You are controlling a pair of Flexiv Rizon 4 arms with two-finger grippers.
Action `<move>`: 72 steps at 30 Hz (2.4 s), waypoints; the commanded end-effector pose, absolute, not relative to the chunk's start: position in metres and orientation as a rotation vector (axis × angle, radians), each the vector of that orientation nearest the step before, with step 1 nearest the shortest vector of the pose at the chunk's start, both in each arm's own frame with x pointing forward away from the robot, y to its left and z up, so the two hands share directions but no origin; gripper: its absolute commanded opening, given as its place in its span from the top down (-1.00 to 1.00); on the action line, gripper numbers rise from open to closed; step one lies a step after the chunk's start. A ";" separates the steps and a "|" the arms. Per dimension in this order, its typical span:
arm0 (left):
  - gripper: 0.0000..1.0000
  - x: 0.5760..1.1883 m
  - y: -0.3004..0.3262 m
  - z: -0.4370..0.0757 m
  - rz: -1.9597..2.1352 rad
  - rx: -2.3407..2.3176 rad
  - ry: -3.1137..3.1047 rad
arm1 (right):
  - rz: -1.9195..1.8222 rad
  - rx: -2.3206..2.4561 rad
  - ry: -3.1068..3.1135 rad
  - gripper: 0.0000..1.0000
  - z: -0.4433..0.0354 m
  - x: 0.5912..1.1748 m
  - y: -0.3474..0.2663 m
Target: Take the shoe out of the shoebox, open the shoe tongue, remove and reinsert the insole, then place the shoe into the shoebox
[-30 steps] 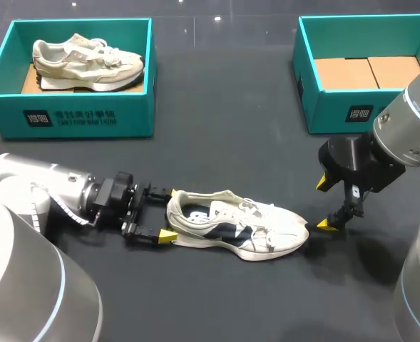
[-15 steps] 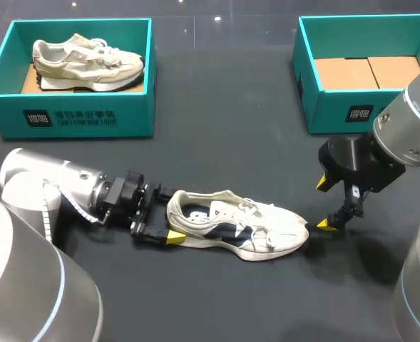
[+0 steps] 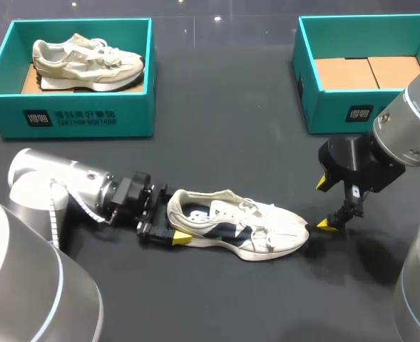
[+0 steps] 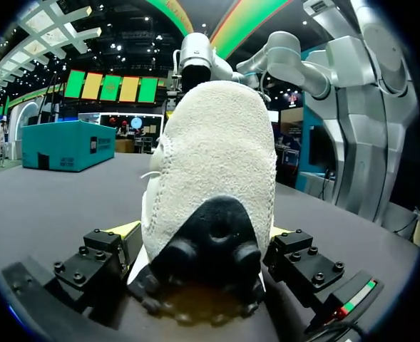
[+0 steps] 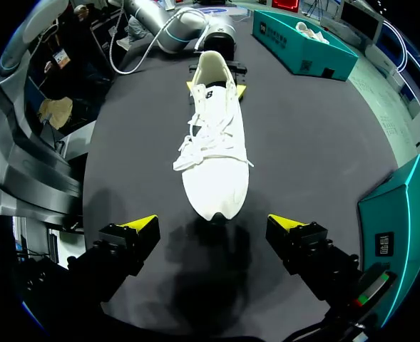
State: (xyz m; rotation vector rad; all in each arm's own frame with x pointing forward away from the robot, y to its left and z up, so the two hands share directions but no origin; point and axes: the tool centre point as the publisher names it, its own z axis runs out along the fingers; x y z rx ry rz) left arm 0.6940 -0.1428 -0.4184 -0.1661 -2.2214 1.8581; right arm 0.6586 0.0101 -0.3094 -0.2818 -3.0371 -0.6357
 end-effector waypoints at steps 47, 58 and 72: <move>1.00 0.672 -0.147 -0.422 1.898 0.024 -2.312 | -0.636 -0.283 -3.041 -1.00 -0.310 0.657 0.010; 1.00 0.676 -0.147 -0.424 1.889 -0.022 -2.299 | -0.636 -0.283 -3.041 -1.00 -0.310 0.657 0.010; 1.00 0.677 -0.148 -0.422 1.889 -0.040 -2.293 | -0.636 -0.283 -3.041 -1.00 -0.310 0.657 0.010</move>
